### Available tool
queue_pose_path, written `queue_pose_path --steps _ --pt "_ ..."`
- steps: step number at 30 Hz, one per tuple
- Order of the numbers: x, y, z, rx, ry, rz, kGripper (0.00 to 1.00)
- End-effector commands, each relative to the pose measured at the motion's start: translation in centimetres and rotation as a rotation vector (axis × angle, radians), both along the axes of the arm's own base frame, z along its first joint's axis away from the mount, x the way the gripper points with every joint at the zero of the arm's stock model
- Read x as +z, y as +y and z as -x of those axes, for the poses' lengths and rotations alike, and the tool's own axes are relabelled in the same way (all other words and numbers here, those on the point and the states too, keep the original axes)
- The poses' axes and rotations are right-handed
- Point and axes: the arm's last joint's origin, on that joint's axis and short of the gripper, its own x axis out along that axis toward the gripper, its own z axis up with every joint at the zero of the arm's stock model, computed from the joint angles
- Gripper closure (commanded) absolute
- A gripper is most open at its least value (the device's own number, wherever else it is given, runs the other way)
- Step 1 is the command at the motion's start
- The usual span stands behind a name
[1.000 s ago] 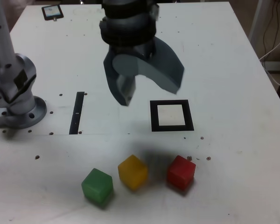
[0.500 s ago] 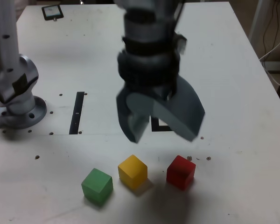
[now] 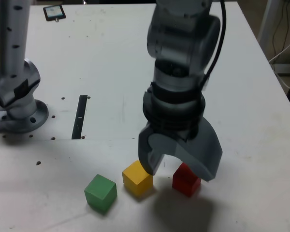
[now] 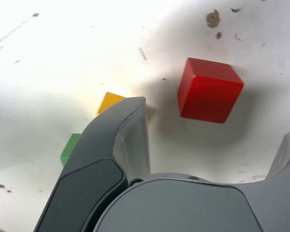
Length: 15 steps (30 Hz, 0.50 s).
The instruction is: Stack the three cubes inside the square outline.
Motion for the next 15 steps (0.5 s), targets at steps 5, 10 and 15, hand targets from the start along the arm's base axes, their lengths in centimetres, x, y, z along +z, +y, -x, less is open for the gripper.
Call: queue_pose_path --steps 5,10,15 --pt "-1.1 -0.5 -0.8 -0.002 0.017 0.000 0.05" --pt "-1.9 -0.7 -1.2 -0.002 0.027 -0.002 0.06" --pt "-2.9 -0.8 -1.6 -0.001 0.029 -0.011 0.11"
